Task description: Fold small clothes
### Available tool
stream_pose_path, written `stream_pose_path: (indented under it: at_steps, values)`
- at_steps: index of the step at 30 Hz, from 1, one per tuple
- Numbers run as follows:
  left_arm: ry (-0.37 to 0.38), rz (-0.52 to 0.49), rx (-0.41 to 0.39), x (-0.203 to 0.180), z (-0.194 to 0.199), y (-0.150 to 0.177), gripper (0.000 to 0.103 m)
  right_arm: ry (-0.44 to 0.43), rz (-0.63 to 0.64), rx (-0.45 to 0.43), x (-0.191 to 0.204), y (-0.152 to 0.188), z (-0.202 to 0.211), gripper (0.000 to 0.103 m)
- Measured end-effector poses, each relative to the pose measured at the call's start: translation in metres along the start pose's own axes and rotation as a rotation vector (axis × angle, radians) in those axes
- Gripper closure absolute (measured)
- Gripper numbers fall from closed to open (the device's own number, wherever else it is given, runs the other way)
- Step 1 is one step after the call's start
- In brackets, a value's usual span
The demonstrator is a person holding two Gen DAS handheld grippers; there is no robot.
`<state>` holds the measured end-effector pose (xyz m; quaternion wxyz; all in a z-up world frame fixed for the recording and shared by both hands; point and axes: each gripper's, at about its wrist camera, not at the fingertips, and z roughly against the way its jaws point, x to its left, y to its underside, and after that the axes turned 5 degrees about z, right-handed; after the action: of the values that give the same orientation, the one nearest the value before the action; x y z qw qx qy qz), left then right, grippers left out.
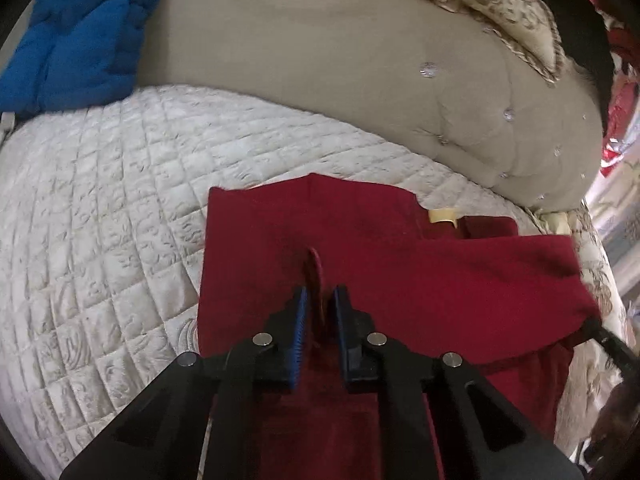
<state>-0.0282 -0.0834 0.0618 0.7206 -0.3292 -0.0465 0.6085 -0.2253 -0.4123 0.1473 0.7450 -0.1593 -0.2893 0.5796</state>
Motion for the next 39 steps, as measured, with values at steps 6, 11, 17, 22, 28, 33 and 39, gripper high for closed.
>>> stream_pose_path:
  at_steps: [6,11,17,22,28,33,39]
  values:
    - [-0.094,-0.017,0.014,0.006,-0.002,0.001,0.103,-0.096,-0.049,0.196,-0.022,0.023,-0.008,0.068]
    - [-0.115,0.041,-0.025,0.023,0.005,-0.006,0.103,-0.102,-0.346,-0.051,-0.077,0.003,0.010,0.027]
    - [-0.065,0.012,0.001,0.011,-0.001,-0.003,0.103,-0.103,-0.417,0.114,-0.095,-0.015,-0.083,0.026]
    - [-0.052,-0.011,-0.019,0.005,0.001,-0.004,0.095,-0.041,-0.278,-0.007,-0.072,-0.029,-0.060,0.091]
    - [0.019,0.016,0.031,0.001,-0.004,-0.004,0.085,0.159,-0.205,0.164,-0.073,-0.027,-0.074,0.083]
    - [0.113,0.058,-0.028,0.003,0.012,-0.007,0.071,0.124,-0.261,0.016,-0.066,-0.010,-0.018,0.044]
    - [0.131,0.111,-0.022,-0.010,-0.001,-0.008,0.059,0.109,-0.202,0.014,-0.053,0.015,0.030,0.036]
